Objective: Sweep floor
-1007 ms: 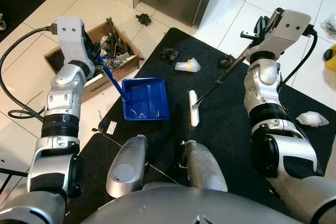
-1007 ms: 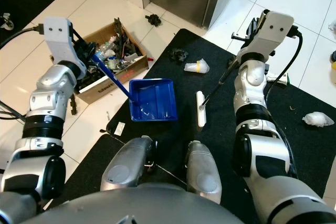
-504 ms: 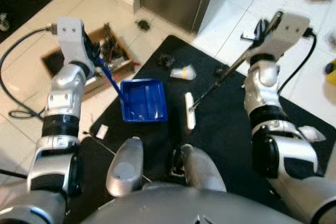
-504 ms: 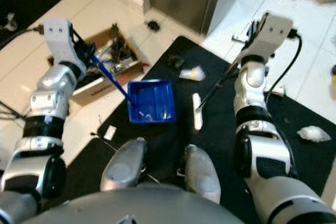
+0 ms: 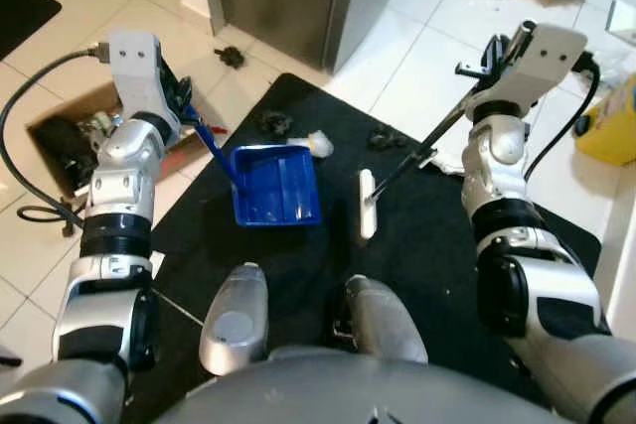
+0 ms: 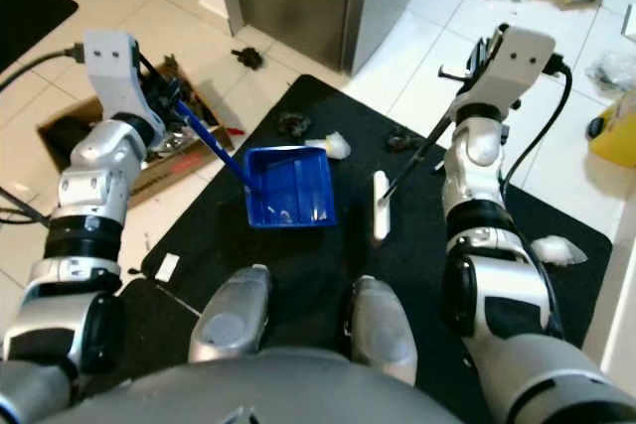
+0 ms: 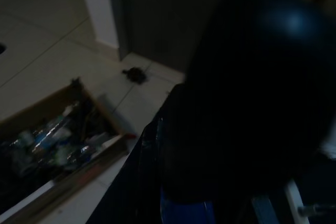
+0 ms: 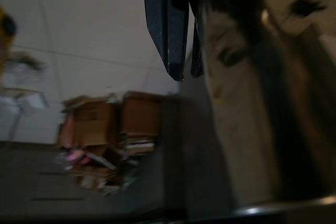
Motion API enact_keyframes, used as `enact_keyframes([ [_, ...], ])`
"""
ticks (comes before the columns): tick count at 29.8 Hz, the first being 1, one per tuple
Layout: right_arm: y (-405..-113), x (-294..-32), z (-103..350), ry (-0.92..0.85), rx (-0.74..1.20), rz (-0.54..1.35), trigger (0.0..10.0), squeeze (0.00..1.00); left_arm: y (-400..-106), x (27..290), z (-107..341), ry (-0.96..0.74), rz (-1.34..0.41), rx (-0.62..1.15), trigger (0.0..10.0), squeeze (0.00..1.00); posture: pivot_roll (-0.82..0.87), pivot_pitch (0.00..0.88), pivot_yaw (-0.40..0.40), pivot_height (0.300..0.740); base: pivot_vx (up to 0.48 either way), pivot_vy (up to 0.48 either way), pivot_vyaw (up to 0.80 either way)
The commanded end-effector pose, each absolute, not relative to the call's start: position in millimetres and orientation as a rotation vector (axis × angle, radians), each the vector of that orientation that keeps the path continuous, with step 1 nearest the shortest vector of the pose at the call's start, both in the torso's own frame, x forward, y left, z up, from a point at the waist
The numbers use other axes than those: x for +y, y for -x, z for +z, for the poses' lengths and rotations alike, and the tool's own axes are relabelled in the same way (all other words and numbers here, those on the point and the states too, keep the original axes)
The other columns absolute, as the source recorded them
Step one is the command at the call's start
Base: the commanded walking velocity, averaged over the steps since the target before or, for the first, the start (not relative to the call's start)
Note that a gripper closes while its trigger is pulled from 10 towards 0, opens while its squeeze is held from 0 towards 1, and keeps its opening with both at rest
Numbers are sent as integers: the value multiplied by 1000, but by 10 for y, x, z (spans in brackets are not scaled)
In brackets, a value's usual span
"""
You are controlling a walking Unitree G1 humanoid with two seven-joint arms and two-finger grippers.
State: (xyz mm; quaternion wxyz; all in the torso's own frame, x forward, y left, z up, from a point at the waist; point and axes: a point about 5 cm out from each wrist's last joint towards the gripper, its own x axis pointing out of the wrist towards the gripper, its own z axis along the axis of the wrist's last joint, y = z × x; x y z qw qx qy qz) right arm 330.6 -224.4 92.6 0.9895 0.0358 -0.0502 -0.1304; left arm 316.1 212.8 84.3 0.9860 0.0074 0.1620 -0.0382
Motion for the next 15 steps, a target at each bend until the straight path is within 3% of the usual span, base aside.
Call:
enact_keyframes([
  [1, -3316, -2225, 956, -74, -124, -260, 10000, 0, -3201, 2092, 903, 2, -90, 292, 10000, 0, 192, 0, -28, 740, 274, -394, 0],
  [15, -3315, -2220, 952, -70, -124, -258, 10000, 0, -3204, 2090, 906, 2, -95, 293, 10000, 0, 192, 0, -25, 740, 276, -391, 0],
])
